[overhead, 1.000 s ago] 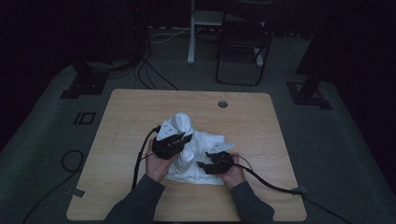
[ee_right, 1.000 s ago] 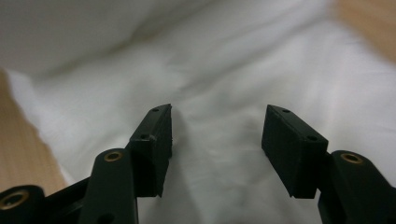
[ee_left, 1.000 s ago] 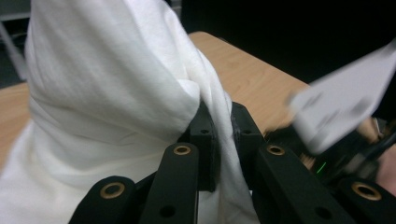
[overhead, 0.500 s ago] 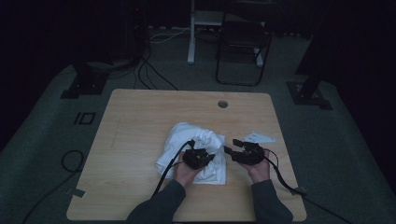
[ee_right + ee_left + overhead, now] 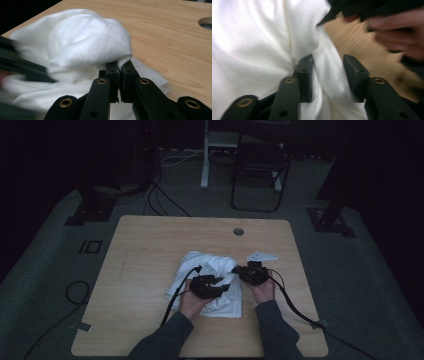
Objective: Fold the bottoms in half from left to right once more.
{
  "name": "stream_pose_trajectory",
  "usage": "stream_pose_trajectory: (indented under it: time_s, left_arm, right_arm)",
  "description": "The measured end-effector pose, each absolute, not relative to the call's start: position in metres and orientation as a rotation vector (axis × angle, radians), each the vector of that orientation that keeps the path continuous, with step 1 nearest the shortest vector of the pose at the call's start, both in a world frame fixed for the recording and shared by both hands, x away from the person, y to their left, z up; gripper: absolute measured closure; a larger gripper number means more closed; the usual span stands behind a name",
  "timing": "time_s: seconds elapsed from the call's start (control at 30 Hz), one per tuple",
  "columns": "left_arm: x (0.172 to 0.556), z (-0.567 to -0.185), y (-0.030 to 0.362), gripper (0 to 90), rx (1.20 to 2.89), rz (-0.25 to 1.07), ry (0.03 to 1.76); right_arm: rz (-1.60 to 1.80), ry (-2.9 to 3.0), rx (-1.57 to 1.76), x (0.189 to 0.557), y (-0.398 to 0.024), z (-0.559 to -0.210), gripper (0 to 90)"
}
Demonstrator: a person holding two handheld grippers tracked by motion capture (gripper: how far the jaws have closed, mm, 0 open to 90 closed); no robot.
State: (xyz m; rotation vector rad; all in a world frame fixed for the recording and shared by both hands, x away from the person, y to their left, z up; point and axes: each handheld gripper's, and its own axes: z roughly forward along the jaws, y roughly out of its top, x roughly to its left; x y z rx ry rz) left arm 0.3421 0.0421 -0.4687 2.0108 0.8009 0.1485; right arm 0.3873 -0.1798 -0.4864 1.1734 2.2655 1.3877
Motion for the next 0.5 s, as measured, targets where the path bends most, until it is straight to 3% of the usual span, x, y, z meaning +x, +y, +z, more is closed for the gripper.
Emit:
stream_pose_trajectory:
  time_s: [0.13,0.27,0.37,0.5]
  left_arm:
    - [0.333,-0.425,0.082,55.8,1.897,0.274,0.771]
    - [0.347,-0.416,0.129,60.1,1.853,0.425,0.920]
    - [0.359,-0.435,0.149,68.4,1.872,0.353,1.009]
    - [0.362,-0.468,0.144,70.6,1.989,0.251,1.006]
  right_arm:
    - [1.389,2.250,1.233,0.394,-0.193,-0.490,86.4]
    - [1.384,2.259,1.275,0.398,-0.202,-0.496,85.8]
    - [1.377,2.267,1.305,0.400,-0.205,-0.502,84.6]
    - [1.365,2.273,1.317,0.402,-0.206,-0.502,83.1]
